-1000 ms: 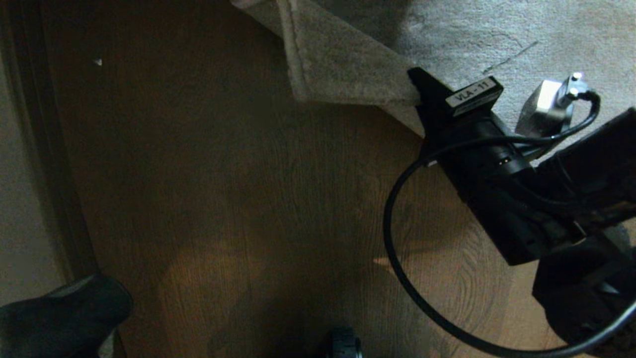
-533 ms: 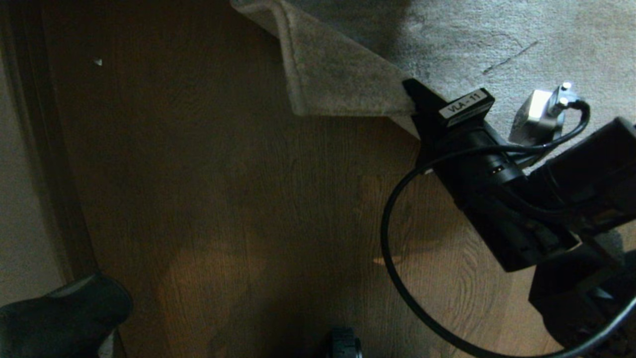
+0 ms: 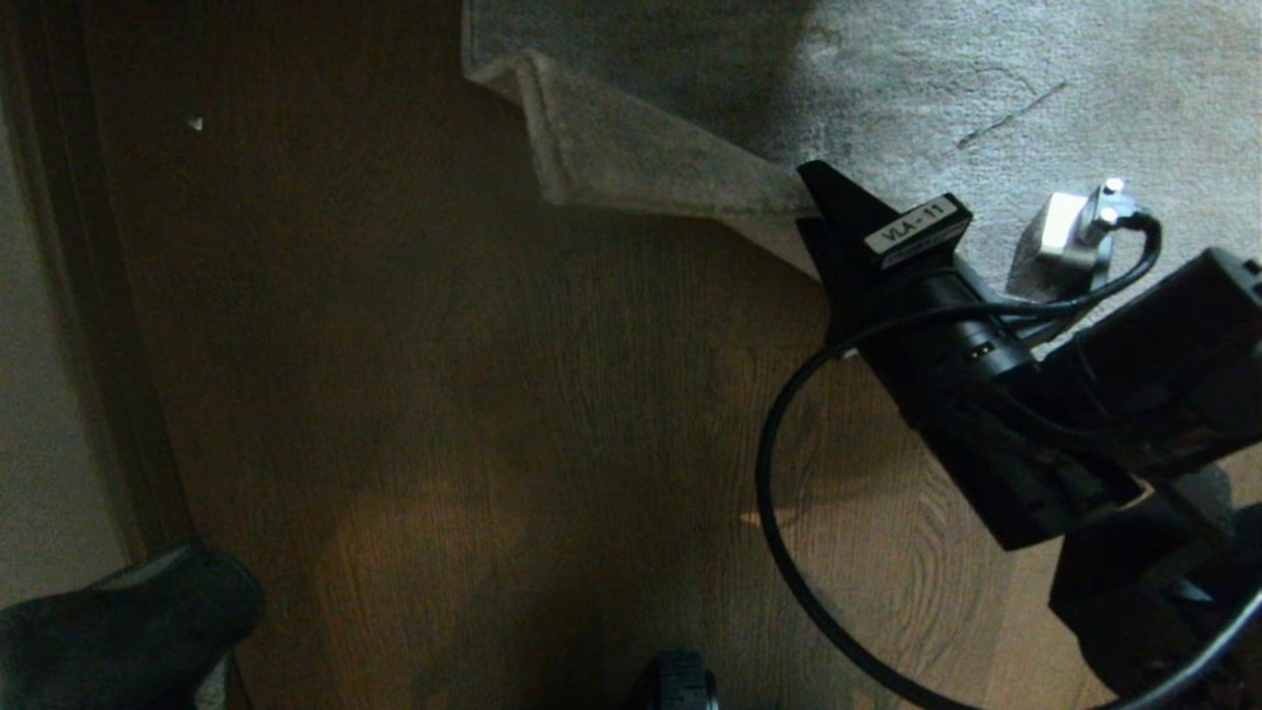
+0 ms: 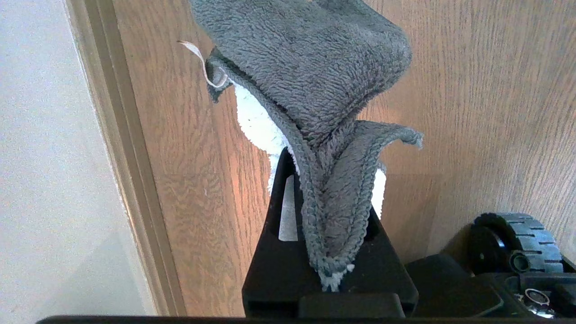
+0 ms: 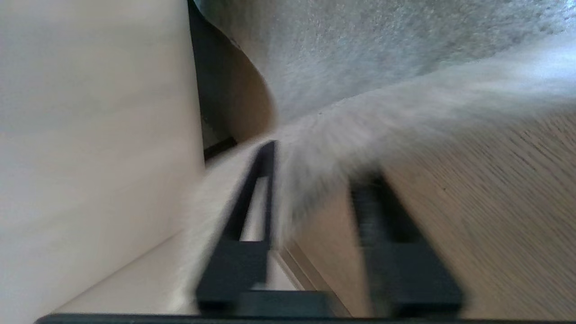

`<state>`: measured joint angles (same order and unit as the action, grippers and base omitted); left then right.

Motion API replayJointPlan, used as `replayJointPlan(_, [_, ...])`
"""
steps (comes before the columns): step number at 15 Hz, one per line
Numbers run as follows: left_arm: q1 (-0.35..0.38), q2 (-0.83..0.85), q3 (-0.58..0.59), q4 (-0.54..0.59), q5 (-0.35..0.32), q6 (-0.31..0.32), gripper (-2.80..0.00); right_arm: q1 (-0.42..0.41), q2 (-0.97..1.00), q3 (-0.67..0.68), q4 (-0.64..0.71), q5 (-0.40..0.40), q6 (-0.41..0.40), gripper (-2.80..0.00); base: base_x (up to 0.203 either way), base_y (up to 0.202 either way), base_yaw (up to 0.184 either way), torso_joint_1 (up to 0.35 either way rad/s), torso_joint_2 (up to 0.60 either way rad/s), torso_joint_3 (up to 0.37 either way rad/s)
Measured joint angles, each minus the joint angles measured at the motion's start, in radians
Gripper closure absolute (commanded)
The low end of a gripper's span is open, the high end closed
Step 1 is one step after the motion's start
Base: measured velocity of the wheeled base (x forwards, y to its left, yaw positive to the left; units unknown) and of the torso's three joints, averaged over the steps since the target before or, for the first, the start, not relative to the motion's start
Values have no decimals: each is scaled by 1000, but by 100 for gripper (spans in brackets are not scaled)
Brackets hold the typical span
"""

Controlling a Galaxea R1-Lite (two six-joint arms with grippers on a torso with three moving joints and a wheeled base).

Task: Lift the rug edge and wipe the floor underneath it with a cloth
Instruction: Lay down the carpet

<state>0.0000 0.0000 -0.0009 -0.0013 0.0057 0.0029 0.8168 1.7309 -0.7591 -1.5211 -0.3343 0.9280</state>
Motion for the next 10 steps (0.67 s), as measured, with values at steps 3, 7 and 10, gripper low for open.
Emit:
replayJointPlan(3, [0, 0, 0, 0, 0, 0, 0, 2, -1, 1, -1, 1, 1, -280, 0, 0, 0, 0, 0, 0])
replayJointPlan(7, [0, 0, 0, 0, 0, 0, 0, 31, 0, 19, -1, 1, 0, -280, 0, 0, 0, 0, 0, 0])
replayJointPlan(10, [0, 0, 0, 0, 0, 0, 0, 88, 3, 39, -1, -1, -2, -280, 0, 0, 0, 0, 0, 0])
